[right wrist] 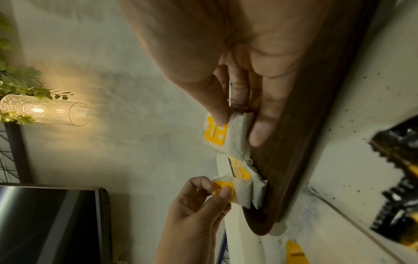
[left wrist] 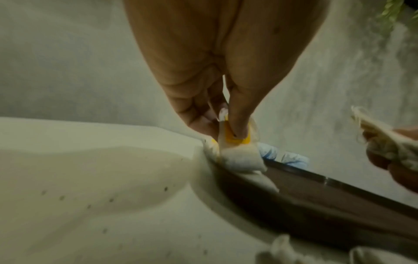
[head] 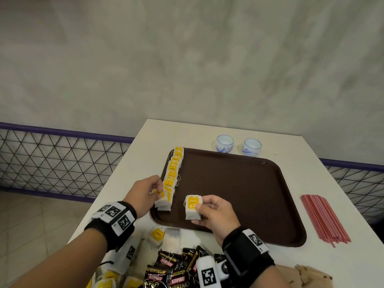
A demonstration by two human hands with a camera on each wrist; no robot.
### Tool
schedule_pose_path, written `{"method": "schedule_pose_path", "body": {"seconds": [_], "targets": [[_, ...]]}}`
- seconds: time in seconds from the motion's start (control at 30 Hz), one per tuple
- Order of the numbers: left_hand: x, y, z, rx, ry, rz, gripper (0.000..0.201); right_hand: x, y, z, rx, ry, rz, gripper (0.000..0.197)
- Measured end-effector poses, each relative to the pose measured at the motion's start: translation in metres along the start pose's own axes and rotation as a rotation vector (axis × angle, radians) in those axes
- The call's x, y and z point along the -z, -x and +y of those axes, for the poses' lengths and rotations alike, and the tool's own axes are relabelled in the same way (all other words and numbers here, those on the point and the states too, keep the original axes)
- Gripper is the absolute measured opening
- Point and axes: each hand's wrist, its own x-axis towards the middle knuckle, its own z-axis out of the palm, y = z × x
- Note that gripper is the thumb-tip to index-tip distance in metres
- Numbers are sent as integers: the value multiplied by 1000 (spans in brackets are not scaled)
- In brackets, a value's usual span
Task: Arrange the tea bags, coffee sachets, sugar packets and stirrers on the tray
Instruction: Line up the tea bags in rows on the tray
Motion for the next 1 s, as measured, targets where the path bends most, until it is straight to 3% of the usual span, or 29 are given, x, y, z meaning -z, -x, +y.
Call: {"method": "schedule_pose_path", "body": {"seconds": [0.13,0.27,0.53,0.63,0.73,0.87,1.0], "targets": [[7,7,7,-48,38,-123,27,2,0,1,1,14,-2,8],[-3,9,5,-34,-64,-282,27,2,0,4,-10,19,1,8],[-12,-3,1,-112,-305,-181,46,0,1,5,-20,22,-10,8],[-9,-4,3,-127,-338,-30,41,-2,0,4,-27,14,-29,8],[-2,1,13,-134,-184,24,31,-6,-1,2,-34,-33,-59,8],[-1,16,32,-35,130,-231,28,-13,-1,0,-27,-143,-110,8],[-6,21,37,3,161,-241,27,-20,0,-1,-32,-166,-149,8]]}}
